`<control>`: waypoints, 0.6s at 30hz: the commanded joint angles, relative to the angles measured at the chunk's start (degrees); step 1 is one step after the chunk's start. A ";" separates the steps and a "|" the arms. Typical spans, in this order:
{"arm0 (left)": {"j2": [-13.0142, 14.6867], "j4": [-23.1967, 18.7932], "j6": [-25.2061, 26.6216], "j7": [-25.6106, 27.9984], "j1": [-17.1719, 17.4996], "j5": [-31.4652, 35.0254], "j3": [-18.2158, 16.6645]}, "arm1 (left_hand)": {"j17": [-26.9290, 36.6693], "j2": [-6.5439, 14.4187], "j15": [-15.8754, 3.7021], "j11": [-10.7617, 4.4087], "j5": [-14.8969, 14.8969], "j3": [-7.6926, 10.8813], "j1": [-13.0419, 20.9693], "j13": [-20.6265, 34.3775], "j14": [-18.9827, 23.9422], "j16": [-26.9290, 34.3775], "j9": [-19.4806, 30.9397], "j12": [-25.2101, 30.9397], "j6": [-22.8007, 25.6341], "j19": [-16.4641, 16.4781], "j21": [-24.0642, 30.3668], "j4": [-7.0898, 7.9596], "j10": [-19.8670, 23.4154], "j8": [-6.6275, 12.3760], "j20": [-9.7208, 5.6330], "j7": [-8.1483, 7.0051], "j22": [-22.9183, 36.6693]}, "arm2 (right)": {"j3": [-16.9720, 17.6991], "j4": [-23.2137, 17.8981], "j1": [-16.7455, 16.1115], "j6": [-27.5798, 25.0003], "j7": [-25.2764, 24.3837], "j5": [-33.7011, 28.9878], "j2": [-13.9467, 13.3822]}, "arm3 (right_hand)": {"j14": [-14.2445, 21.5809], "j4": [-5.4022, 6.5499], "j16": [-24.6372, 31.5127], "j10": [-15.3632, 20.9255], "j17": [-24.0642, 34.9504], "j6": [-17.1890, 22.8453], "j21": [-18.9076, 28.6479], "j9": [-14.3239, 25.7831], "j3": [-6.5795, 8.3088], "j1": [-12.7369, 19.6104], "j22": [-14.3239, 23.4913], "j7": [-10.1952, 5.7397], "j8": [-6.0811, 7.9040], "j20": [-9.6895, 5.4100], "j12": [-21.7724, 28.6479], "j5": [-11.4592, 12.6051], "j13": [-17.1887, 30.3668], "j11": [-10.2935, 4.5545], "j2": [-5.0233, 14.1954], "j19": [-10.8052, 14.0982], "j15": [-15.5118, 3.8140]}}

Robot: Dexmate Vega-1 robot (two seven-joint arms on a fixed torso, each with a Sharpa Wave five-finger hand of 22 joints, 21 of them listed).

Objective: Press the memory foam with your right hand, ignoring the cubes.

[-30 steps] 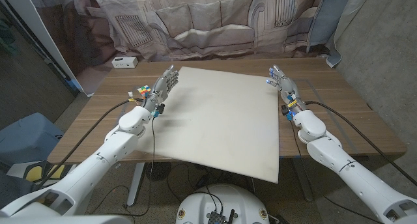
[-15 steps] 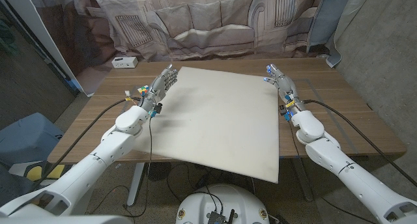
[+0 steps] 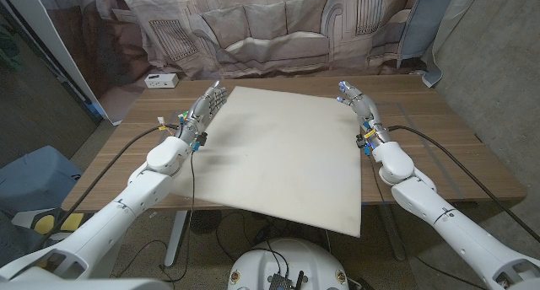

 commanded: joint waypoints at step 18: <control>-6.17 9.50 -4.80 -20.84 -3.08 -17.36 -2.26 | 0.08 0.50 -0.26 -0.20 -0.18 0.11 0.67 0.06 1.29 0.04 0.20 0.21 2.31 0.64 -0.41 -0.84 1.60 0.35 0.07 0.00 0.16 | -1.46 -4.85 -0.31 -0.59 -5.44 -13.95 -1.85 | 0.65 -1.21 -0.20 0.55 -0.56 0.23 -1.13 0.21 0.41 1.46 0.10 -1.64 -0.11 -0.67 -0.06 0.32 -0.19 -1.73 0.49 1.02 -1.24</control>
